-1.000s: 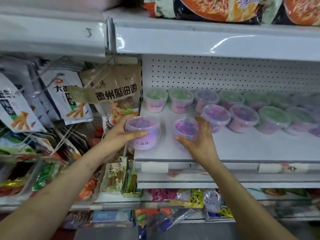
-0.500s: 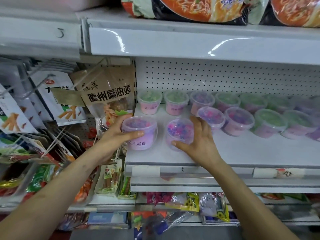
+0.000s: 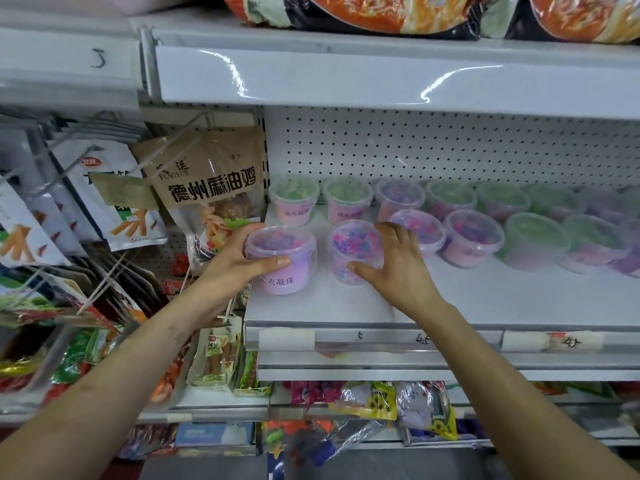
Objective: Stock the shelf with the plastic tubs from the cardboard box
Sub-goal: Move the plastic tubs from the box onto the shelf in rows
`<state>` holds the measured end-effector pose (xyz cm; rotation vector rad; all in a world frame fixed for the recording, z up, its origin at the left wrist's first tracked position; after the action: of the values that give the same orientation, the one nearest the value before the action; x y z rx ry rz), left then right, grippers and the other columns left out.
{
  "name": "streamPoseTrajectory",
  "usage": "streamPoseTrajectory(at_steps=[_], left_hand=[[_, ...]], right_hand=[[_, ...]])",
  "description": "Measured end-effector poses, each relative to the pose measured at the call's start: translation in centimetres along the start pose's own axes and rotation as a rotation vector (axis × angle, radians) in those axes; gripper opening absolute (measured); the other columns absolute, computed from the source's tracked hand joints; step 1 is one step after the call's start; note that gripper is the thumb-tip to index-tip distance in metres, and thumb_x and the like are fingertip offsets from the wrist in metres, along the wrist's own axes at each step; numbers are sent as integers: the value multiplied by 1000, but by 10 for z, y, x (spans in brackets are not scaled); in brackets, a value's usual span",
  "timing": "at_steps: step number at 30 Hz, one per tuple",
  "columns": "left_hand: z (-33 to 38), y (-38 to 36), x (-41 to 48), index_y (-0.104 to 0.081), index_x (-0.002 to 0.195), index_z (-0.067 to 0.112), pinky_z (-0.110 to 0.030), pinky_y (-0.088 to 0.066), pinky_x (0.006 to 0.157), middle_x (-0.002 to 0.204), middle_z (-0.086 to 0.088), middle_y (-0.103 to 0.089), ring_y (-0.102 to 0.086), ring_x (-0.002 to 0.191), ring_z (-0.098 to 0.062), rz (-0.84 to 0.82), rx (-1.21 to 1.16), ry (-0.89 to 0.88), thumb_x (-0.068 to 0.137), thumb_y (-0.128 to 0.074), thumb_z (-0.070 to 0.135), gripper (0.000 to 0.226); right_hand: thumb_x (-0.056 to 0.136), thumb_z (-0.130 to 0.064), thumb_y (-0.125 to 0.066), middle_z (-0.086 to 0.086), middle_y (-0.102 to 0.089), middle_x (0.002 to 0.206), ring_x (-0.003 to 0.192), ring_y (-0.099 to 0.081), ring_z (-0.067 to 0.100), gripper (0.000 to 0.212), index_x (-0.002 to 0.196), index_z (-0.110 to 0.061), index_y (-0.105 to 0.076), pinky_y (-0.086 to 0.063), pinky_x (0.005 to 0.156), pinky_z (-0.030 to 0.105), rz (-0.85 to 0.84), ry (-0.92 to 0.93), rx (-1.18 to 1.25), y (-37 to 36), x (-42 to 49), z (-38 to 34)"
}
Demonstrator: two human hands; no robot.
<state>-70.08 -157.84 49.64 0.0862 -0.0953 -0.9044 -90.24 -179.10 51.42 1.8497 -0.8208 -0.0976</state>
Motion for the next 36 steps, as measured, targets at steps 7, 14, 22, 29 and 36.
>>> streamPoseTrajectory(at_steps=[7, 14, 22, 29, 36], left_hand=[[3, -4, 0, -59, 132, 28, -32, -50, 105, 133, 4, -62, -62, 121, -8, 7, -5, -10, 58, -94, 46, 84], [4, -2, 1, -57, 133, 30, -25, -50, 100, 130, 8, -63, -63, 118, -3, 26, -1, 1, 57, -93, 45, 86], [-2, 1, -3, -55, 136, 21, -12, -49, 88, 125, 11, -62, -64, 107, 7, 69, 24, 33, 68, -89, 29, 76], [1, -2, 11, -51, 138, 22, -32, -51, 103, 124, 11, -62, -64, 110, 1, 69, 73, 59, 67, -91, 35, 82], [5, -4, 31, -56, 132, 27, -42, -52, 107, 119, 12, -70, -66, 113, -7, 66, 126, 7, 61, -94, 43, 82]], right_hand=[[92, -37, -77, 12, -58, 142, 128, -50, 34, 58, 139, -8, -60, -43, 107, 44, 17, 69, -50, -5, 0, -4], [96, -29, -74, 14, -62, 135, 125, -53, 40, 48, 137, -7, -63, -46, 105, 49, -29, 115, -101, -6, 20, -1], [94, -20, -74, 12, -64, 132, 118, -57, 41, 41, 132, -11, -67, -49, 97, 50, 21, 154, -144, -13, 13, -4], [94, -19, -73, 11, -65, 131, 117, -56, 39, 39, 132, -11, -66, -50, 96, 50, 32, 160, -135, -13, 17, -6], [93, -14, -72, 12, -66, 130, 115, -57, 39, 39, 131, -11, -66, -51, 96, 50, 38, 180, -109, -10, 16, -3]])
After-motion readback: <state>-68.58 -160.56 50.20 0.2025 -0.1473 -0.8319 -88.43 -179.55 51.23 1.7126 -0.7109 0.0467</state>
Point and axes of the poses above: each hand's wrist, its own x-axis towards the middle knuckle, its own y-axis out of the back of the hand, z = x × y, the point moved 5 cm from there along x, towards the middle knuckle
